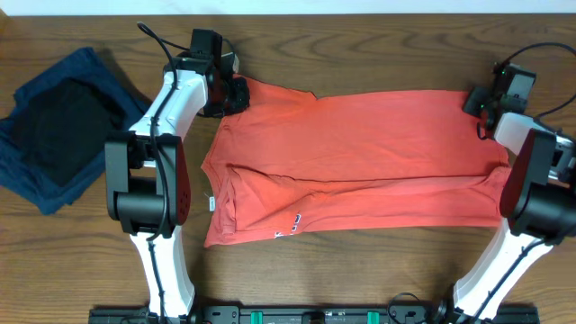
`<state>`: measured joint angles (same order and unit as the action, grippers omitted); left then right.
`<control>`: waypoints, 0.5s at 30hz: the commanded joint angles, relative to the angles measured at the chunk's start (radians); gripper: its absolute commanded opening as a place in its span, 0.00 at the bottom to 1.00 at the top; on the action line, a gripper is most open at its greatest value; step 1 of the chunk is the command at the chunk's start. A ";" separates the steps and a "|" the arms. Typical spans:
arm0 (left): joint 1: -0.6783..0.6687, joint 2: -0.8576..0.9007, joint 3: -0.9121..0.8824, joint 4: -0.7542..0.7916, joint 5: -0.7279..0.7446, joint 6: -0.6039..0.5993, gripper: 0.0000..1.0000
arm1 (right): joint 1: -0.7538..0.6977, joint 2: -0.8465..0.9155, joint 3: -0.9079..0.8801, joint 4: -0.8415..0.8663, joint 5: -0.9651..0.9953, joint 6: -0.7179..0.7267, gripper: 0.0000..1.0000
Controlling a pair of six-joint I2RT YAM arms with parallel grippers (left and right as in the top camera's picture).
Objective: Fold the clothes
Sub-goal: 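Fold the top edge down toward the bottom edge with both grippers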
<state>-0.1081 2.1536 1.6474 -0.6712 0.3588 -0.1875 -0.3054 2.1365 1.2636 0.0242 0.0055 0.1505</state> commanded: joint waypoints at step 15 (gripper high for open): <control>0.007 -0.244 -0.007 -0.528 -0.011 -0.012 0.06 | -0.080 -0.442 -0.027 -0.654 0.220 0.010 0.04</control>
<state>-0.1066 1.9182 1.6421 -1.1419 0.3595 -0.1905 -0.3649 1.7157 1.2354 -0.5732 0.1677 0.1524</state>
